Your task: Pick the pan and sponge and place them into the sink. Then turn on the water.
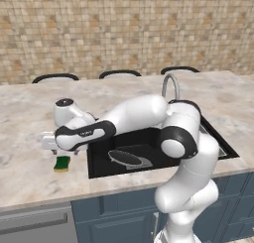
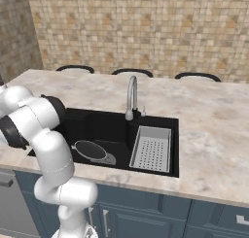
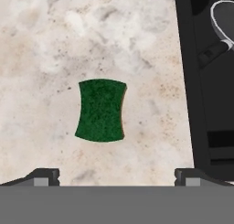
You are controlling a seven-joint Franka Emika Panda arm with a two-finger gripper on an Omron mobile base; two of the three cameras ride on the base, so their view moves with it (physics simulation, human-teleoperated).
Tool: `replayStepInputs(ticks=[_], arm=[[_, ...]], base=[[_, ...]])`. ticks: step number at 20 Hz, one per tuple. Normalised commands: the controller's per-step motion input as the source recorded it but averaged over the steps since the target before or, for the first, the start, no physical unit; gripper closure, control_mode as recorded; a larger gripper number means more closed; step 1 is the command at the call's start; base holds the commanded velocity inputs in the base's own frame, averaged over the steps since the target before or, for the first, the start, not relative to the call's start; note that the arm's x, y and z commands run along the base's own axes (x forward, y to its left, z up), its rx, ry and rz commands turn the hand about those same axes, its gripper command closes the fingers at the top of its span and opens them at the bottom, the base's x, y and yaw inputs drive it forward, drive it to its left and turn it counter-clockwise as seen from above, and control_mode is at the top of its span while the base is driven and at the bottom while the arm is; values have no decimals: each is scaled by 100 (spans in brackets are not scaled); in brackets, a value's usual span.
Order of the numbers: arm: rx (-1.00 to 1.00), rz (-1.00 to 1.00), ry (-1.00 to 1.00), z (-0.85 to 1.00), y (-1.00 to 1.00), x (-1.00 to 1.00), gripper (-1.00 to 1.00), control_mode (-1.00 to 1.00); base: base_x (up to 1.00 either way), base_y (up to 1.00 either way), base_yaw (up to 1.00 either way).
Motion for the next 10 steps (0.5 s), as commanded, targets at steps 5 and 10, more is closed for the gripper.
replayStepInputs(ticks=[5, 10], arm=[[0, -3, -1, -13, 0, 7, -100, -100], [1, -1, 0, -13, 0, 13, -100, -100]], base=[[0, 0, 0], [0, 0, 0]])
